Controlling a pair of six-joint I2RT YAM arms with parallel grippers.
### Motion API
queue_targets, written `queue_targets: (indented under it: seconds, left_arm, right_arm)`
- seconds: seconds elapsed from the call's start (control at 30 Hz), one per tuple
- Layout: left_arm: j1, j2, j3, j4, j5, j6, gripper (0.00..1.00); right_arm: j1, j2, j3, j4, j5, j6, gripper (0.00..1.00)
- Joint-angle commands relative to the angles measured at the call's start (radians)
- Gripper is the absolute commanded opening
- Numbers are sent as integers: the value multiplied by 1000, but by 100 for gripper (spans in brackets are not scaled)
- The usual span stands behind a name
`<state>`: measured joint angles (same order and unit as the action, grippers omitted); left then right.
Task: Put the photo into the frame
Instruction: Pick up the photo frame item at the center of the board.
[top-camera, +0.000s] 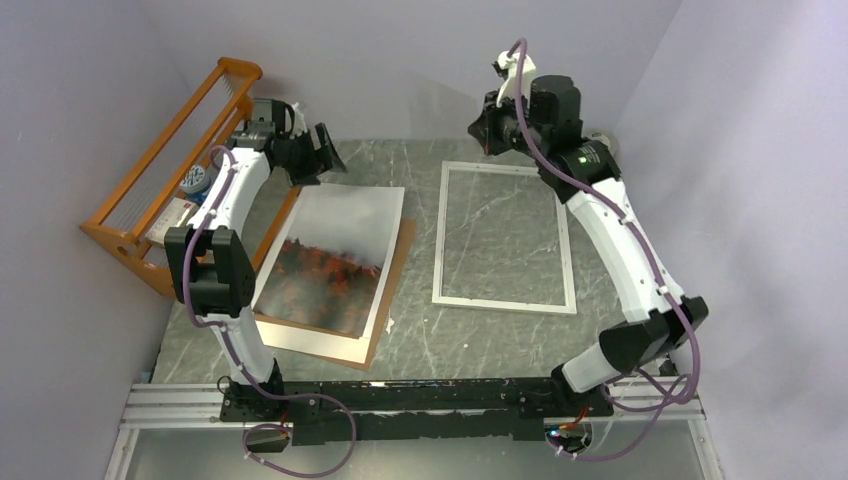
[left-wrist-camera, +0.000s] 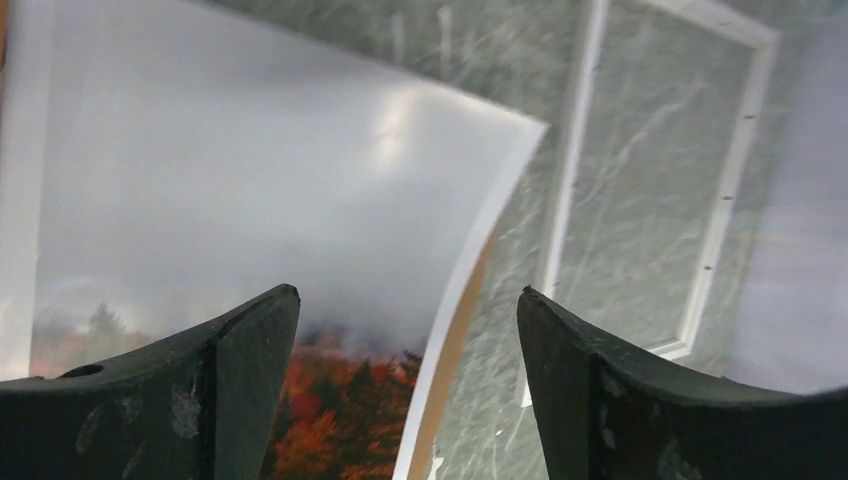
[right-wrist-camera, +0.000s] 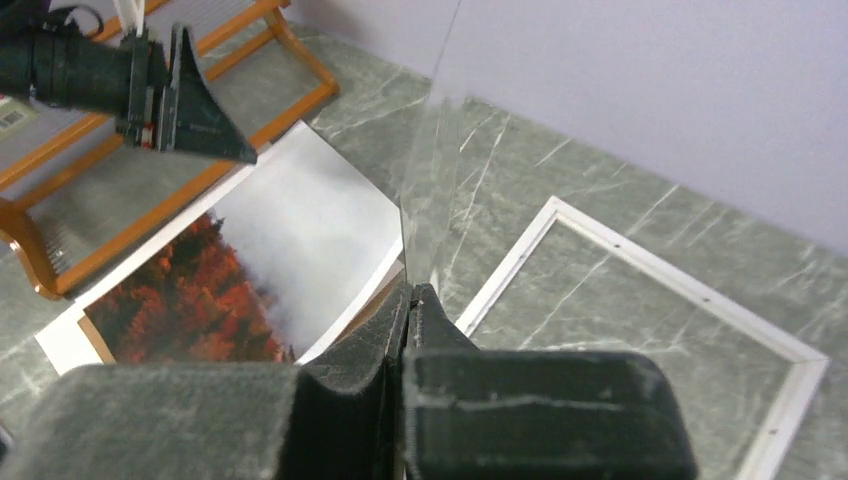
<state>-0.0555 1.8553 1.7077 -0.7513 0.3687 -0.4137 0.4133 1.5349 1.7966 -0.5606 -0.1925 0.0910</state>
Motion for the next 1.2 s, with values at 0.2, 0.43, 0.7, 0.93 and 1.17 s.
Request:
queue_targets:
  seconds: [0.2, 0.43, 0.7, 0.93, 1.17]
  left_arm:
    - [2, -23, 159, 204, 285, 53, 88]
    - [2, -146, 62, 438, 503, 69, 93]
    - [2, -323, -126, 636, 623, 38, 94]
    - [2, -393, -200, 558, 681, 63, 94]
    - [17, -461, -229, 567, 668, 79, 94]
  right_arm:
    - [-7, -214, 38, 19, -166, -221, 0]
    - [-7, -278, 67, 65, -290, -196, 0]
    - [-7, -302, 95, 112, -361, -164, 0]
    - [-8, -317, 130, 122, -471, -138, 0]
    - [-7, -324, 138, 166, -521, -93, 0]
